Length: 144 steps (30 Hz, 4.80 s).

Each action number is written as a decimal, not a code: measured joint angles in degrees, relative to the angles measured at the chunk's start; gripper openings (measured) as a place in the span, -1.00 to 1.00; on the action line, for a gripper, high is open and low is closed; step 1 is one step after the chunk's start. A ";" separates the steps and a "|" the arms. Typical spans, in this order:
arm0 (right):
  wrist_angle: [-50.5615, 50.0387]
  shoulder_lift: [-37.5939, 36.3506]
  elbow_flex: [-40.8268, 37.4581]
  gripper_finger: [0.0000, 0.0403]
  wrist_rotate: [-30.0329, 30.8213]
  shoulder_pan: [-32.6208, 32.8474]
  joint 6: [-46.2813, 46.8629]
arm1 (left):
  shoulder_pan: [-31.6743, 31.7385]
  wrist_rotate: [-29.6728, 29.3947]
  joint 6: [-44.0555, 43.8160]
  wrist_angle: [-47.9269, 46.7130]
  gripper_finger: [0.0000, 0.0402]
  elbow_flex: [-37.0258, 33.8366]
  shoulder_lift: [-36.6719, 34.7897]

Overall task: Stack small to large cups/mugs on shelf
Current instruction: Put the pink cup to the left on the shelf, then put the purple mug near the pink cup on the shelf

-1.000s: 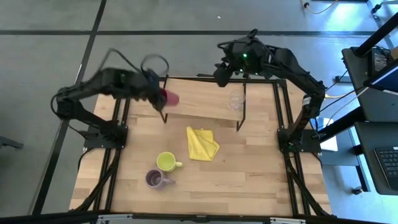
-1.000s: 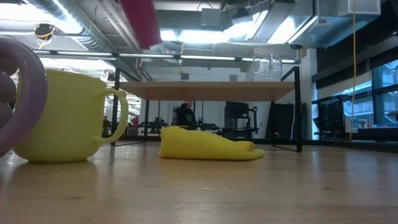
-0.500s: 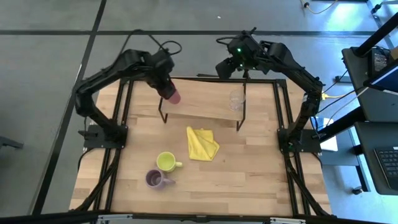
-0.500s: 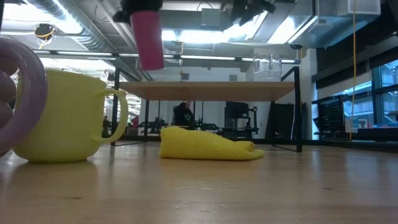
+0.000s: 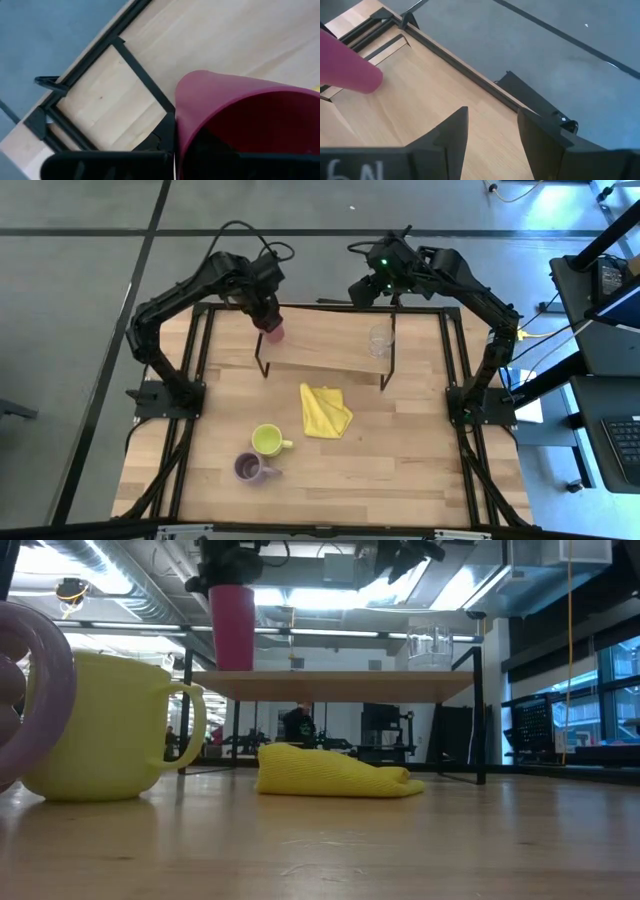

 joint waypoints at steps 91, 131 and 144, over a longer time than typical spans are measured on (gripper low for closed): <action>3.54 -0.04 0.02 -0.14 -12.67 0.92 -9.27 | -77.06 -1.93 -74.83 32.24 -0.32 -46.53 -16.09; -0.39 -0.04 0.04 -0.14 -14.62 0.94 -10.63 | -71.79 0.95 -58.69 9.27 -0.87 -33.25 -12.90; -3.54 -0.24 0.04 -0.14 -17.52 0.79 -11.17 | -51.49 -2.25 -12.03 -2.30 -0.87 -5.26 -11.61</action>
